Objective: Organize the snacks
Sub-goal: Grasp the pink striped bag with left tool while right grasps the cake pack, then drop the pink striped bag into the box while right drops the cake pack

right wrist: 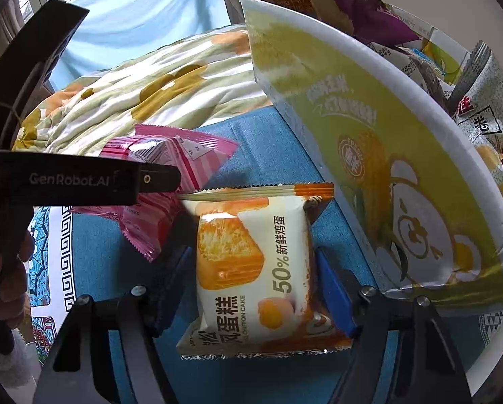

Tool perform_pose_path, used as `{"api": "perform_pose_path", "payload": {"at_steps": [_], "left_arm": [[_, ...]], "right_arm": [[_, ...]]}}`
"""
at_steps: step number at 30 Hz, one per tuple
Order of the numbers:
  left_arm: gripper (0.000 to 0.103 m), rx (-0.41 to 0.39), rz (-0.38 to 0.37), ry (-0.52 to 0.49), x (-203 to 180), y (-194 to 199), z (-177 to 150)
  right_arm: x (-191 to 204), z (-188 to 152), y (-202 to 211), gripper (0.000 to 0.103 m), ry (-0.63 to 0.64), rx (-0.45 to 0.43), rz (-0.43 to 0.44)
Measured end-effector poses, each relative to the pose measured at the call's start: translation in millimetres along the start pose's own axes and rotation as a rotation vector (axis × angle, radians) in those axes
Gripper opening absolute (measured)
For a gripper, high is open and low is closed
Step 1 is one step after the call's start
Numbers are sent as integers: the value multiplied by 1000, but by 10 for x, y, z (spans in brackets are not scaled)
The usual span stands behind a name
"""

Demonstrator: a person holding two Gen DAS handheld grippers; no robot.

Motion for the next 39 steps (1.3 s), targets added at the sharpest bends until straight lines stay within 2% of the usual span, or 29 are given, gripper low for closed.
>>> {"api": "perform_pose_path", "payload": {"at_steps": [15, 19, 25, 33, 39], "left_arm": [[65, -28, 26, 78, 233, 235, -412], [65, -68, 42, 106, 265, 492, -489], [65, -187, 74, 169, 215, 1082, -494], [65, -323, 142, 236, -194, 1735, -448], [65, -393, 157, 283, -921, 1928, -248]], "right_arm": [[33, 46, -51, 58, 39, 15, 9], [83, 44, 32, 57, 63, 7, 31], [230, 127, 399, 57, 118, -35, 100], [144, 350, 1237, 57, 187, -155, 215], [-359, 551, 1768, 57, 249, -238, 270]]}}
Point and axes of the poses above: each gripper's, at about its wrist camera, not at the fingertips, and y roughly against the way its jaws point, x to its left, z to its top, the point moved 5 cm from there along -y, roughly the way its jaws point, and after that the axes turned 4 degrees about x, right-handed, at the moved point
